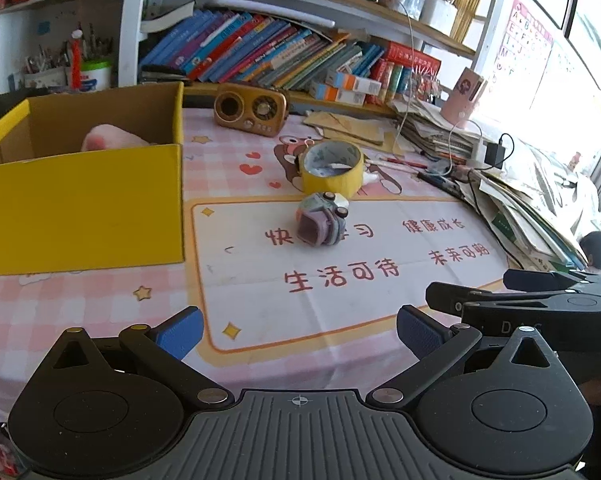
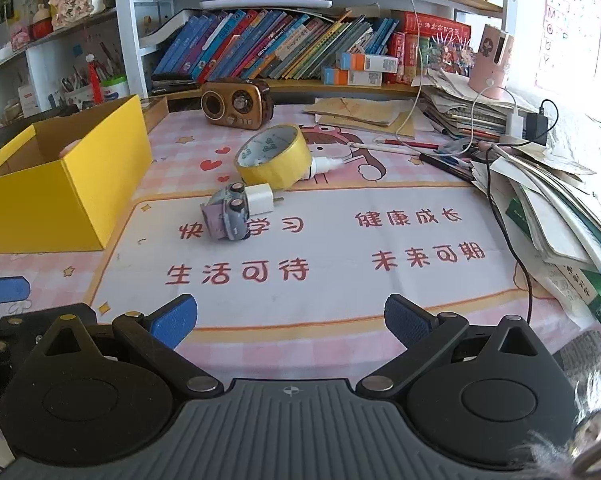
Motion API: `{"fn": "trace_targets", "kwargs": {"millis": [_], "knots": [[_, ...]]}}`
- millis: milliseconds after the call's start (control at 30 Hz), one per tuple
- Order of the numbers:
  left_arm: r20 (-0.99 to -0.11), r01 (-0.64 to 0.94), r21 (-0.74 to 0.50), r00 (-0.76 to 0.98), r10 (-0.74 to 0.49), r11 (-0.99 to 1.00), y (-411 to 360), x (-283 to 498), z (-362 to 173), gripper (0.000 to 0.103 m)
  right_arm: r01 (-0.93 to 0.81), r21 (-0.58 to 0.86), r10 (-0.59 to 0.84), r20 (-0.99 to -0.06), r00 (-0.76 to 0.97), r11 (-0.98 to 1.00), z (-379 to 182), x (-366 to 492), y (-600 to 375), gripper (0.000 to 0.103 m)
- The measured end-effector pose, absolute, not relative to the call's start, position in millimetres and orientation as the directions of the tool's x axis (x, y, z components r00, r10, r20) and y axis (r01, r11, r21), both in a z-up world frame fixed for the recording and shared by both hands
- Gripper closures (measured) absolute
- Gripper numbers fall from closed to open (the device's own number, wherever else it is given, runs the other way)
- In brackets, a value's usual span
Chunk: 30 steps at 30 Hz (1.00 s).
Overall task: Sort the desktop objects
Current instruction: 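Withdraw both tools from the box toward the toy car and white plug, then grasp the grey toy car with the left tool while the right tool grasps the white plug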
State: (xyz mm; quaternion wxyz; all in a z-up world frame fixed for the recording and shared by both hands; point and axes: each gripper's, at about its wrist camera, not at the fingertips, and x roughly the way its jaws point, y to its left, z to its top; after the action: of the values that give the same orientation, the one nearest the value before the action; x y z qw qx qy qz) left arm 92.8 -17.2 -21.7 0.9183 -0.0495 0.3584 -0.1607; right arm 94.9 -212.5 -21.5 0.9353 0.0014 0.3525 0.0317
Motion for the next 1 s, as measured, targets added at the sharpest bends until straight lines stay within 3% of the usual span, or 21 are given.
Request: {"fn": "trace_targets", "kwargs": {"millis": [1000], "knots": [[-0.697, 0.115, -0.146, 0.693, -0.185, 0.983, -84.9, 174.9, -36.8, 0.001, -0.152, 0.140, 0.207, -0.658, 0.724, 0.978, -29.9, 196.3, -281.3, 0.003]]}}
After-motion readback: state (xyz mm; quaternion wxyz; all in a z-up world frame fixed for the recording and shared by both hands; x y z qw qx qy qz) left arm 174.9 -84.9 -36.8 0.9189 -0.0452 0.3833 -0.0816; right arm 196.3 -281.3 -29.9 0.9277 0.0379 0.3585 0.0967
